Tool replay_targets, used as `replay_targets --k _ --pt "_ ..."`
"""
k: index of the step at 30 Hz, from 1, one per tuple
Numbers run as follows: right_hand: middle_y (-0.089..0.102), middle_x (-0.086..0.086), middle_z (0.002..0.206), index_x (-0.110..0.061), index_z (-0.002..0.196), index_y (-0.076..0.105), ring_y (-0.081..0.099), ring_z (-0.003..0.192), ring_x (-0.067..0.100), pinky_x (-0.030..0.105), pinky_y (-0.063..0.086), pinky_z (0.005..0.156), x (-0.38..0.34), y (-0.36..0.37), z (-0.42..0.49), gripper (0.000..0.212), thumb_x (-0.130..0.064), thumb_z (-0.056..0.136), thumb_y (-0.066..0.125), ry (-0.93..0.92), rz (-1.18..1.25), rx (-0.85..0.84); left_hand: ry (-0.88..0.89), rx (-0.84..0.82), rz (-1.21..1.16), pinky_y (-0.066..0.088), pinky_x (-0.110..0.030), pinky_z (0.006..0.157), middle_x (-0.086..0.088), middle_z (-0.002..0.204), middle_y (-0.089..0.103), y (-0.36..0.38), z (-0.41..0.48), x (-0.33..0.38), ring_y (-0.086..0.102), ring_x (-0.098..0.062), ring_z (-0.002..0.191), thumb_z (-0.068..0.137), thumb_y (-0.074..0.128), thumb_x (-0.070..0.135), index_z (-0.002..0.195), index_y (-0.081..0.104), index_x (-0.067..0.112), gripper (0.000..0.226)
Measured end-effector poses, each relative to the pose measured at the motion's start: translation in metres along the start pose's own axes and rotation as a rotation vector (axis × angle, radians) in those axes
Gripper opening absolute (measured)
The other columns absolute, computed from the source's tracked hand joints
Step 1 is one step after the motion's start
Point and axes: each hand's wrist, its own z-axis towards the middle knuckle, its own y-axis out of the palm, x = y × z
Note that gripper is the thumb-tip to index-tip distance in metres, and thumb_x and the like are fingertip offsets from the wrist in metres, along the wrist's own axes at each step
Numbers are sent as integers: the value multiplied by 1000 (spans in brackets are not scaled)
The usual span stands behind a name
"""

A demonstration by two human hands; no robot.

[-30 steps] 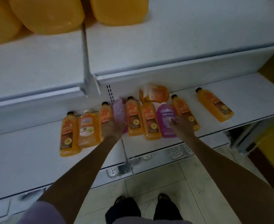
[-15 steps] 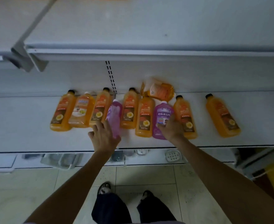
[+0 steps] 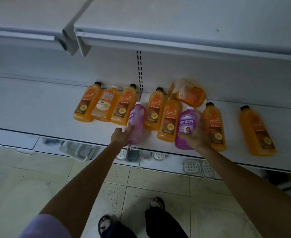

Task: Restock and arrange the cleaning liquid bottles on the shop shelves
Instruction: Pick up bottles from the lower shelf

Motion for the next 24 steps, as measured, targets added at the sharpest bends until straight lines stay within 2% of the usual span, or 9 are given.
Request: replay_targets --k 2,3,5,8,12,16,19,21,24 --pt "47 12 134 -19 146 20 50 121 31 39 46 92 2 -2 -4 101 -24 67 83 -18 54 9 -62 -74 -66 56 -32 68 -17 113 60 5 -3 -3 63 -27 90 78 63 57 120 47 0 73" --pt "47 12 134 -19 146 22 51 120 31 38 46 91 4 -4 -7 100 -22 67 83 -25 76 24 -93 -111 -128 54 -30 68 -17 113 60 8 -4 -5 63 -26 90 77 65 55 121 47 0 72" --pt "49 11 134 -19 146 23 53 119 31 40 48 91 8 -9 -15 99 -22 67 83 -37 113 71 -142 -183 -274 55 -34 79 -17 118 59 13 -7 -7 63 -28 98 76 70 49 127 45 2 73" --pt "50 8 134 -22 147 22 53 118 27 38 50 88 9 -20 -28 98 -21 70 82 -47 180 98 -176 -239 -389 54 -35 65 -15 114 58 8 -22 -18 62 -27 89 79 70 39 122 44 5 61" --pt "55 5 129 -23 145 28 55 115 24 36 50 88 -12 -25 -42 96 -22 66 84 -109 199 105 -179 -310 -487 58 -47 74 -21 119 58 -11 -40 -42 63 -38 101 67 78 38 126 44 3 77" --pt "56 5 126 -29 143 30 56 112 25 47 52 90 -48 -3 -59 103 -40 54 81 -181 186 70 -81 -203 -450 56 -44 82 -19 110 63 -44 -62 -58 64 -36 97 73 75 34 116 53 4 56" --pt "56 1 125 -33 142 30 57 110 23 45 52 90 -86 26 -82 99 -27 59 83 -265 225 6 31 -132 -488 58 -35 71 -11 98 65 -88 -83 -67 65 -27 84 78 71 28 101 57 15 31" --pt "54 -7 123 -36 141 30 56 112 20 42 52 89 -117 51 -102 97 -16 62 83 -342 265 -53 109 -45 -506 58 -34 69 -7 102 62 -129 -95 -77 64 -25 87 78 72 27 109 54 18 37" --pt "53 -10 122 -38 141 28 56 110 17 40 53 89 -173 92 -138 97 -16 64 83 -445 309 -158 244 81 -503 56 -40 78 -7 114 61 -207 -119 -97 62 -28 100 72 79 32 125 48 24 61"
